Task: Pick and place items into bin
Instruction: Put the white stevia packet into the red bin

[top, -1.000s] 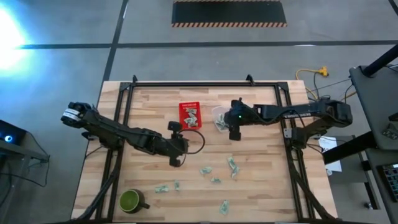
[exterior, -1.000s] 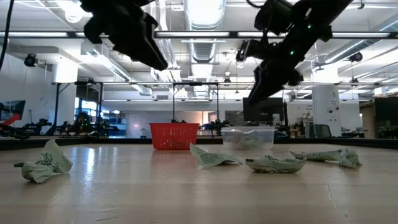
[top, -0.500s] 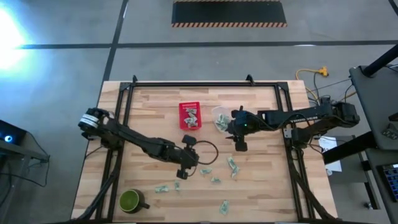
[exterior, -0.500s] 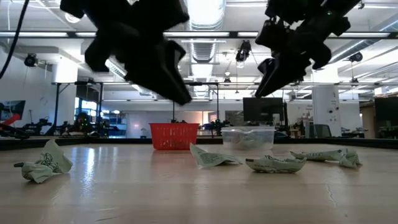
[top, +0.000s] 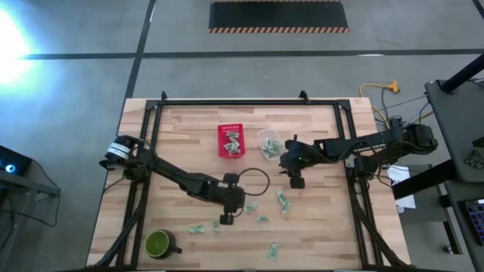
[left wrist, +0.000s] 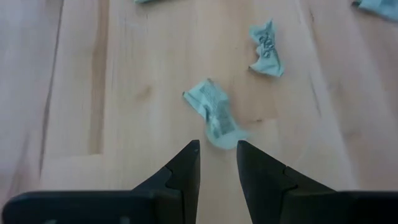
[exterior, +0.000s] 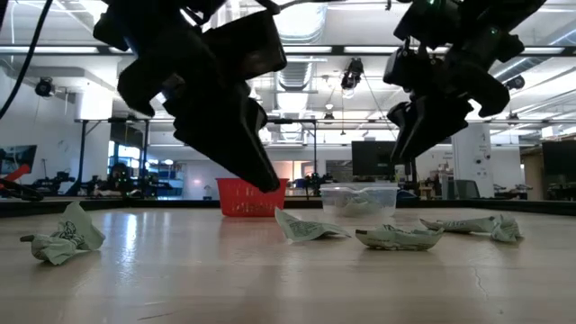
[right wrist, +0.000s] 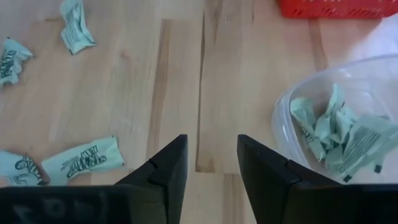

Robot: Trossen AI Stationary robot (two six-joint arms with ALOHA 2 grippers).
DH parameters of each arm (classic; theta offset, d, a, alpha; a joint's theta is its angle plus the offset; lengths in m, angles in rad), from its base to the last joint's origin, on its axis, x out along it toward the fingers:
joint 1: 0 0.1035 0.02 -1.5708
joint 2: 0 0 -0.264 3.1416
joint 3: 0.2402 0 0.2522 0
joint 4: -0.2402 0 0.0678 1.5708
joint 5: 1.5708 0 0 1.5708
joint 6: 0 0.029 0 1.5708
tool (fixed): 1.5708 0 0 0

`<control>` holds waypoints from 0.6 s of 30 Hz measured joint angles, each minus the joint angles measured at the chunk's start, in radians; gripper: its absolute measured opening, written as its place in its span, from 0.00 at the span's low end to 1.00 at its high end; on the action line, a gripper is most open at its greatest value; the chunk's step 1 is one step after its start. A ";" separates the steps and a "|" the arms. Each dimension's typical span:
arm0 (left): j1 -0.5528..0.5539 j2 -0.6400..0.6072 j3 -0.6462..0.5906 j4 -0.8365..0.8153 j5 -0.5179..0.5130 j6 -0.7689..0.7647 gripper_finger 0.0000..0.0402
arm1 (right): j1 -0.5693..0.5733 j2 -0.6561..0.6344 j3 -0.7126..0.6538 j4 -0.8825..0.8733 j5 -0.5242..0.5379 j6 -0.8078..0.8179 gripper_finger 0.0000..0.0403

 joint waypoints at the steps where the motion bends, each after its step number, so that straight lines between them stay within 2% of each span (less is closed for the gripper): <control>1: 0.000 0.000 0.000 0.010 0.001 -0.017 0.22 | 0.000 0.000 -0.004 0.002 0.000 0.005 0.32; 18: -0.002 0.067 -0.002 0.077 0.001 -0.046 0.22 | 0.000 -0.005 -0.043 0.055 0.000 0.019 0.30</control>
